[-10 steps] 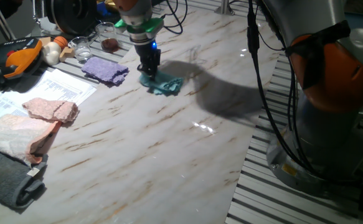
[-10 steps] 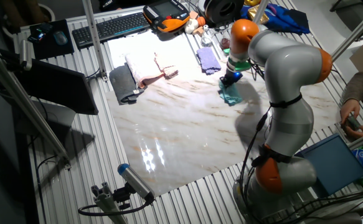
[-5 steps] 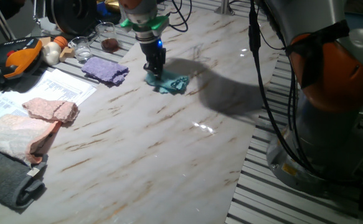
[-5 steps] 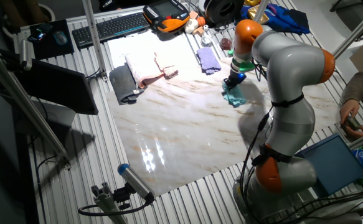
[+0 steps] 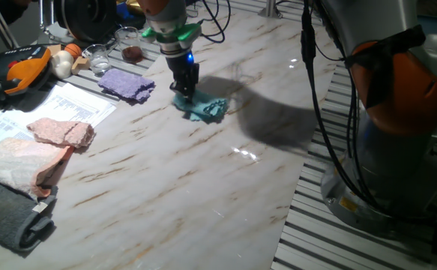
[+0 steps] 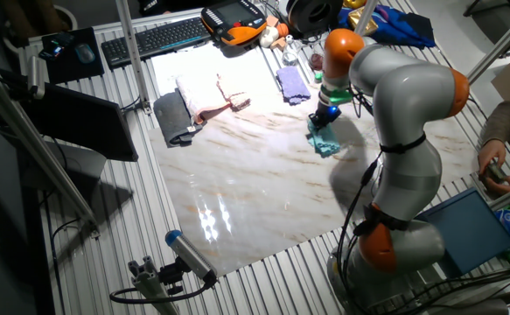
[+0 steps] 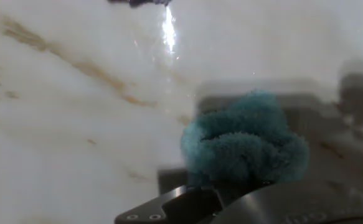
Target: Clean the table with a cloth
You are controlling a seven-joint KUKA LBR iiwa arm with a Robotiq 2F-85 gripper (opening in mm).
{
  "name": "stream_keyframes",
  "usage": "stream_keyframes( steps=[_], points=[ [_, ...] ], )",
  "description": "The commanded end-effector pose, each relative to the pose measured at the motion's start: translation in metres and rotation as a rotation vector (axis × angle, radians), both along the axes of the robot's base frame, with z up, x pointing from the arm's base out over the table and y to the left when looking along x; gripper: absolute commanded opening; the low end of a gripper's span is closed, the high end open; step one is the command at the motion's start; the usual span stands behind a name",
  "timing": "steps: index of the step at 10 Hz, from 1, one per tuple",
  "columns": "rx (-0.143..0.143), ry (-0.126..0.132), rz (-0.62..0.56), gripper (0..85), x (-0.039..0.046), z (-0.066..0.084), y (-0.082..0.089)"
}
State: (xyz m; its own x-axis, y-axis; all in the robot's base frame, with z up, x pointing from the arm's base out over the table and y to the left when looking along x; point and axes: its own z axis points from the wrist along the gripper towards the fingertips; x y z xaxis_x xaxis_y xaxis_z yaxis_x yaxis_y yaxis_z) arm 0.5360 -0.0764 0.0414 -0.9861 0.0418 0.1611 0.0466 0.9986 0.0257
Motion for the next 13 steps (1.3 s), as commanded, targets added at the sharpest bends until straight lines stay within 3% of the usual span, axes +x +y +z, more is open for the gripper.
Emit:
stream_keyframes(
  steps=[1,3,4,6,9,11,13],
  points=[
    [0.007,0.001,-0.016,0.0,-0.002,-0.001,0.009],
    [0.001,-0.001,-0.042,0.0,-0.0066,-0.004,0.027],
    [-0.026,-0.005,-0.036,0.0,-0.0091,-0.006,0.029],
    [-0.038,-0.004,0.0,0.0,-0.009,-0.004,0.018],
    [-0.094,-0.002,0.073,0.0,-0.0061,0.003,-0.001],
    [-0.116,-0.02,0.107,0.0,-0.0055,0.0,-0.014],
    [-0.116,-0.04,0.132,0.0,-0.0035,-0.007,-0.027]
  ],
)
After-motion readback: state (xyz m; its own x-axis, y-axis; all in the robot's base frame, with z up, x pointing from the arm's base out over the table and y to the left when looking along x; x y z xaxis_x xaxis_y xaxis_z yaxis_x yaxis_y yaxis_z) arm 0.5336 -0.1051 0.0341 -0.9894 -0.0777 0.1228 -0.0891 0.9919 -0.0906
